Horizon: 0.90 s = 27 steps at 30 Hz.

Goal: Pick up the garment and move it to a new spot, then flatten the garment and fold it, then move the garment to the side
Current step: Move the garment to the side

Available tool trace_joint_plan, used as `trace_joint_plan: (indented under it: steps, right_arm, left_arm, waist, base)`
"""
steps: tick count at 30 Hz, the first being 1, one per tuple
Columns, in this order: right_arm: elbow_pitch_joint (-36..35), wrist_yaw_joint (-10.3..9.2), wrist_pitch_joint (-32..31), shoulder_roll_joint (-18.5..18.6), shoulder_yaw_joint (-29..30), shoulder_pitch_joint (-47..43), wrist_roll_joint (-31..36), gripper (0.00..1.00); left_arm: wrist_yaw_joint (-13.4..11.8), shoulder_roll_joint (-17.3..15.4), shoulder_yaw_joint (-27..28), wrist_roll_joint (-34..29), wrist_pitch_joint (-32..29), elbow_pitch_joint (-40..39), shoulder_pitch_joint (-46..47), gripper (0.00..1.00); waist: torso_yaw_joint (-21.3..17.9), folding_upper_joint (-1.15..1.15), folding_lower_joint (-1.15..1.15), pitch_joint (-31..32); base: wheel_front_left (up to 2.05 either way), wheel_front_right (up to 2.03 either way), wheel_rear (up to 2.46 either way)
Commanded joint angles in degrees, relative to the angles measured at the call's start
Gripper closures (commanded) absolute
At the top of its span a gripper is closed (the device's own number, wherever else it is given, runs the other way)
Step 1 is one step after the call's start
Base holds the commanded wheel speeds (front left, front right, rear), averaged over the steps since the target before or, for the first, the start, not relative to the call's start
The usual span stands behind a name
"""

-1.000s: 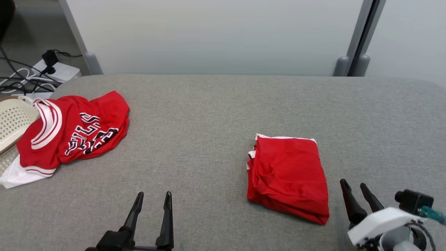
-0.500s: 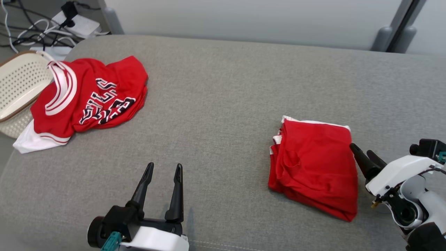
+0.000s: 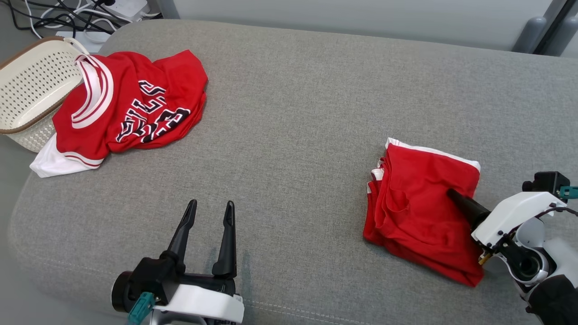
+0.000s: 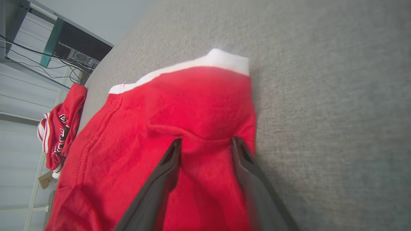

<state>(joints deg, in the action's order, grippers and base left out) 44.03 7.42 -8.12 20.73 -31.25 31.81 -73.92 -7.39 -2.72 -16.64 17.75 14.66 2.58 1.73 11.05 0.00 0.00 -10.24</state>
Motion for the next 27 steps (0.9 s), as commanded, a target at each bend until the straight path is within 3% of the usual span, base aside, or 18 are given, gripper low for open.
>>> trace_joint_plan:
  steps: [1,6,10,15,19,22,27]
  right_arm:
    - [-0.7,0.07,-0.4,0.0,-1.7,0.1,-0.7,1.0]
    - [-3.6,0.07,2.4,1.4,-4.7,0.7,0.0,1.0]
    - [-6.7,0.07,10.5,3.6,-7.2,1.6,3.0,1.0]
    - [-5.9,0.07,19.4,4.5,-9.2,2.8,5.6,1.0]
    - [-4.3,0.07,22.4,4.2,-9.7,3.7,6.2,1.0]
    - [-3.6,0.07,23.0,4.0,-8.1,4.2,7.1,1.0]
    - [-4.6,0.07,23.1,2.8,-0.2,2.9,11.6,1.0]
  left_arm:
    - [-0.5,-0.2,1.7,0.5,0.3,-1.7,2.6,0.0]
    - [-0.6,-0.2,1.6,0.5,0.3,-1.7,2.8,0.0]
    - [-0.8,-0.2,1.7,0.5,0.3,-1.9,2.9,0.0]
    - [-0.7,-0.2,1.8,0.3,0.3,-2.0,3.1,0.0]
    - [-0.3,-0.2,1.8,-0.1,0.3,-2.2,3.5,0.0]
    - [0.3,-0.2,1.8,-0.5,0.3,-2.1,4.1,0.0]
    - [1.3,-0.2,2.1,-1.7,0.3,-1.8,5.1,0.0]
  waist:
    - [0.1,0.0,0.0,-0.1]
    - [0.0,0.0,0.0,-0.3]
    - [-0.5,0.0,0.0,-0.3]
    - [-1.8,0.0,0.0,-0.1]
    - [-3.7,0.0,0.0,-0.2]
    - [-5.8,0.0,0.0,-0.7]
    - [-10.4,0.0,0.0,-1.5]
  base:
    - [0.0,0.0,0.0]
    - [0.0,0.0,0.0]
    - [0.0,0.0,0.0]
    - [0.0,0.0,0.0]
    - [0.0,0.0,0.0]
    - [0.0,0.0,0.0]
    - [0.0,0.0,0.0]
